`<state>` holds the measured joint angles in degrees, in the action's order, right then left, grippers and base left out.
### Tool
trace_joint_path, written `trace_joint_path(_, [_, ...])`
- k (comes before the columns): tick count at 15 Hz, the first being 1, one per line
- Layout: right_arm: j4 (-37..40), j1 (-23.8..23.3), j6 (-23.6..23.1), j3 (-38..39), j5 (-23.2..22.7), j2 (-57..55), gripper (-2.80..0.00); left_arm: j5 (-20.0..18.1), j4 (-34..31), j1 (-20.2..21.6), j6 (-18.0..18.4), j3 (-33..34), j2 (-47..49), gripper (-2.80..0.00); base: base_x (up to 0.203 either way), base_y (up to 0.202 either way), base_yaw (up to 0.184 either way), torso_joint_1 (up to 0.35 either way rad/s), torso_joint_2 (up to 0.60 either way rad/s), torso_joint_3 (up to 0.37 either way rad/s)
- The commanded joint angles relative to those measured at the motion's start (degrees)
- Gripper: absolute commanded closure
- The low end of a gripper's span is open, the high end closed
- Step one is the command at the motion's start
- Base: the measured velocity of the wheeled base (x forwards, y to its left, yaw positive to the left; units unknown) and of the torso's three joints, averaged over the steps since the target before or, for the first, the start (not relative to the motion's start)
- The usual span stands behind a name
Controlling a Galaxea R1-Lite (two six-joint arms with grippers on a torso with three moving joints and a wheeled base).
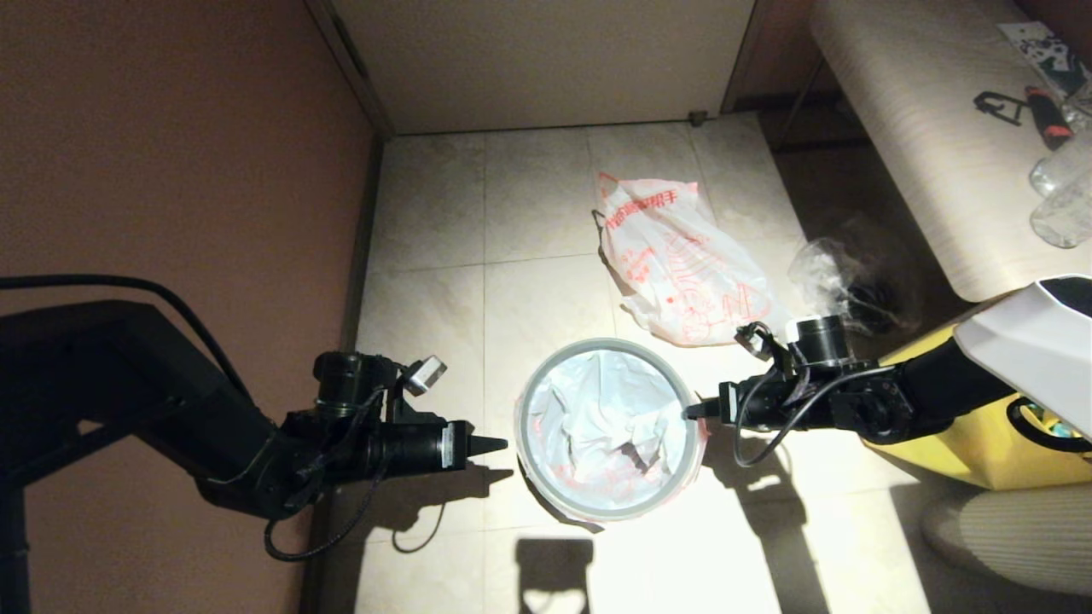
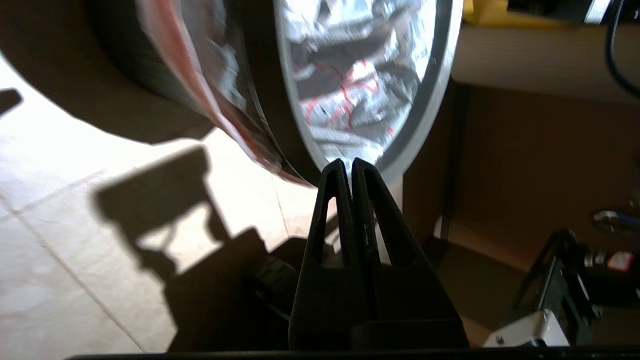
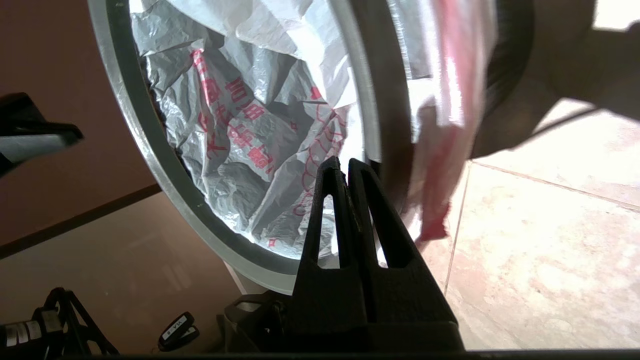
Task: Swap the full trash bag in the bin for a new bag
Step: Place the trash can ring on the trash can
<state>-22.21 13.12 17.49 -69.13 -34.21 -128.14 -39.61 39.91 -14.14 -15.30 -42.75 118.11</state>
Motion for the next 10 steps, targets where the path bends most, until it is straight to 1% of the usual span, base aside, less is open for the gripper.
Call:
trace_joint_path(1, [-0.11,-0.02,0.08,-0.04,-0.25,-0.52,0.00,-0.32,0.24,-0.87,-0.29,-0.06,1.58,0.00,0.000,0.000,0.000,0.000,0.00,0.000])
trace_joint_path(6, [-0.11,-0.99,0.08,0.06,-2.08,0.24,0.00,-0.42,0.49,-2.97,-0.61,-0.48,1.43,0.00,0.000,0.000,0.000,0.000,0.00,0.000])
trace_joint_path(8, [-0.27,-1.65,0.00,-0.06,-3.55,-0.01,0.00,-0.31,0.49,-3.04,-0.95,-4.20,2.25,0.00,0.000,0.000,0.000,0.000,0.00,0.000])
trace_joint_path(10, [-3.70,-2.61,-0.09,0.34,-5.82,-0.82,0.00,0.15,0.45,-3.16,-2.11,-7.81,5.26,0.00,0.000,0.000,0.000,0.000,0.00,0.000])
